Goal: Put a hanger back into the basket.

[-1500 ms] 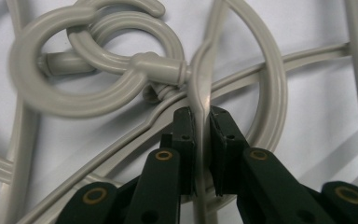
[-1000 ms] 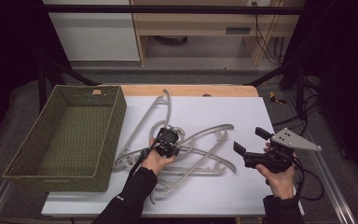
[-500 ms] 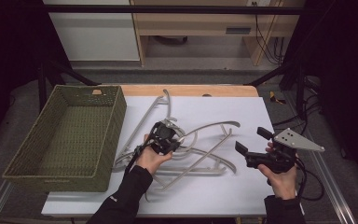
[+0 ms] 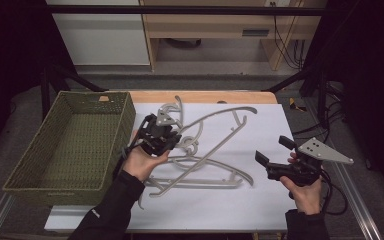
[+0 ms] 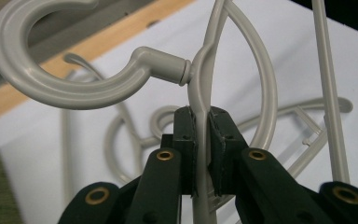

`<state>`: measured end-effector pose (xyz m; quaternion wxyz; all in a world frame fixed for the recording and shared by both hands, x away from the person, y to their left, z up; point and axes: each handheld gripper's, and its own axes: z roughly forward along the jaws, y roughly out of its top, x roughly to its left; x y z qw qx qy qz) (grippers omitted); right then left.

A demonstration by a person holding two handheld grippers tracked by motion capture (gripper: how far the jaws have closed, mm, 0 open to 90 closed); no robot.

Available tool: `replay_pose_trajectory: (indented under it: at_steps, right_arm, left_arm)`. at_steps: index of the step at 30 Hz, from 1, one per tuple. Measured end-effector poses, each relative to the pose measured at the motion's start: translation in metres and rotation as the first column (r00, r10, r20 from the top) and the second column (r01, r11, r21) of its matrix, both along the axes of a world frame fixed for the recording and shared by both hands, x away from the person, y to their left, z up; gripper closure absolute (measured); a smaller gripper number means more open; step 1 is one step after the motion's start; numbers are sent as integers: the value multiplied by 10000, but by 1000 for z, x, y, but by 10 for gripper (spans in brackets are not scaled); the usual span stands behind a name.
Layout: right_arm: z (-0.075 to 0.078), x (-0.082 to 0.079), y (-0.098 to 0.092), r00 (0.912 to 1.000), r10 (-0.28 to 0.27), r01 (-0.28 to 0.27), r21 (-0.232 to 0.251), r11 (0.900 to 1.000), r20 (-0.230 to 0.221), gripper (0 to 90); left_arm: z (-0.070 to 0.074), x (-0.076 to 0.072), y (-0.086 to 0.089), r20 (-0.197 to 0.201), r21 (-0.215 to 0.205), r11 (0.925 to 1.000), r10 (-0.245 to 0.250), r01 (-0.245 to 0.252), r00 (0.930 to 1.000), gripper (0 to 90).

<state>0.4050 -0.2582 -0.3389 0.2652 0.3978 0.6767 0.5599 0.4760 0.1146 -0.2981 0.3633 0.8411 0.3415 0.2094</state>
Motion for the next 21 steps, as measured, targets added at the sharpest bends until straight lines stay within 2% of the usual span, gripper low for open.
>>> replay_pose_trajectory:
  at_steps: [3, 4, 5, 6, 7, 11, 13, 16, 17, 18, 20, 21]
  right_arm:
    - [-1, 1, 0, 10000, -24, 24, 2, 10000, -48, 49]
    - [-1, 1, 0, 10000, -29, 29, -3, 10000, -49, 47]
    - [-2, 1, 1, 10000, -15, 15, -14, 10000, -16, 47]
    - [-2, 1, 1, 10000, -6, 6, -51, 10000, -72, 45]
    - [-2, 1, 1, 10000, -14, 14, -69, 10000, -75, 43]
    - [-3, 2, 1, 10000, 28, -30, -147, 9999, -96, 43]
    - [-4, 2, 1, 9999, -17, 16, -120, 9999, -126, 42]
    - [-4, 2, 1, 9999, -54, 52, -125, 9999, -154, 42]
    - [-4, 2, 1, 9998, -50, 48, -93, 9999, -167, 42]
    - [-4, 2, 1, 9999, -46, 45, -86, 10000, -156, 42]
    - [-4, 2, 1, 9999, -41, 40, -106, 9999, -132, 41]
    - [-4, 3, 2, 9999, -16, 14, -155, 9999, -124, 41]
  left_arm:
    - [16, -4, 14, 216, 74, 10000, 26, -27, 9998, 823]
    - [23, -6, 24, 349, 72, 9999, 86, -89, 9994, 823]
    - [23, -6, 24, 349, 72, 9999, 86, -89, 9994, 823]
    - [28, -7, 35, 401, 60, 9999, 116, -119, 9991, 823]
    - [28, -7, 35, 401, 60, 9999, 116, -119, 9991, 823]
    - [34, -7, 59, 419, -211, 9996, 194, -186, 9989, 823]
    - [38, -7, 71, 450, -82, 9996, 264, -260, 9986, 823]
    - [44, -7, 90, 716, 226, 9983, 511, -529, 9961, 823]
    - [49, -6, 104, 806, 279, 9973, 655, -679, 9946, 823]
    - [51, -5, 110, 862, 298, 9964, 769, -797, 9933, 823]
    - [54, -2, 122, 946, 442, 9934, 1017, -1062, 9903, 823]
    - [54, -2, 122, 946, 442, 9934, 1017, -1062, 9903, 823]
